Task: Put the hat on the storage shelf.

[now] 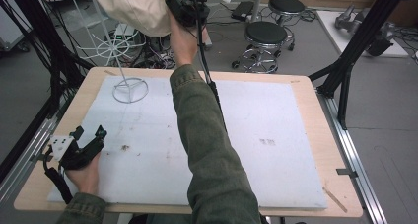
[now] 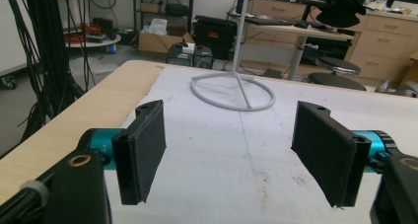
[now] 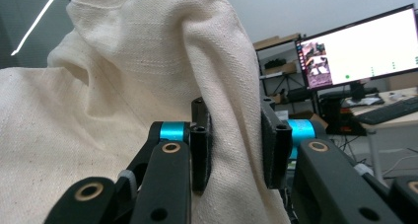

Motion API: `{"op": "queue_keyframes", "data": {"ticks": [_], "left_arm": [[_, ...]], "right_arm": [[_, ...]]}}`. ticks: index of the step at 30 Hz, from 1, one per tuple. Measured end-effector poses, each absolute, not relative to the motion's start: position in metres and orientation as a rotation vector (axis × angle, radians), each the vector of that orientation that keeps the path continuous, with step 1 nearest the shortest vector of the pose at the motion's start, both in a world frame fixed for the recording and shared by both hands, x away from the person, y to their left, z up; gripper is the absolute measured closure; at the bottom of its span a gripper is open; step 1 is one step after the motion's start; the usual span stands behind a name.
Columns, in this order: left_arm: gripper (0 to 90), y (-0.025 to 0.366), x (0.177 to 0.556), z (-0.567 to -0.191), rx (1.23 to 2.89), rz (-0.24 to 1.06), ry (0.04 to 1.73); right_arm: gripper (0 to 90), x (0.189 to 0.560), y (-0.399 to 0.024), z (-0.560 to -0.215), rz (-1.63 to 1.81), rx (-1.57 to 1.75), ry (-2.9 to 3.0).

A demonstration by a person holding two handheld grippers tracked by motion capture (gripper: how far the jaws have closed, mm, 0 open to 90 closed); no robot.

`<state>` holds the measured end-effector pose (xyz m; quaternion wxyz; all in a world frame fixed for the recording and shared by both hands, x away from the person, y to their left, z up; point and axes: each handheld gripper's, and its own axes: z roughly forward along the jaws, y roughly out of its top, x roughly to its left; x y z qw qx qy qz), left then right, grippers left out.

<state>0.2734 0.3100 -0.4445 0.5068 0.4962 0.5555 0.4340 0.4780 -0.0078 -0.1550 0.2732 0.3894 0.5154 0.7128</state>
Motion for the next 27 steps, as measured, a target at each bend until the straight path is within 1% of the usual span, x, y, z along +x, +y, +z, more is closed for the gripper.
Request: {"op": "queue_keyframes", "data": {"ticks": [5,10,20,27], "left_arm": [[28.9,0.31,0.273,-0.444,1.194,1.047,1.341],[28.9,0.31,0.274,-0.444,1.193,1.046,1.336],[28.9,0.31,0.274,-0.444,1.195,1.041,1.337],[28.9,0.31,0.274,-0.444,1.192,1.043,1.337]], "right_arm": [[71.0,0.481,-0.001,-0.173,2.013,1.049,1.379],[71.0,0.481,0.003,-0.182,1.964,1.011,1.419],[70.9,0.485,-0.001,-0.203,1.99,1.017,1.437],[70.5,0.485,0.003,-0.212,1.93,0.962,1.479]]}}
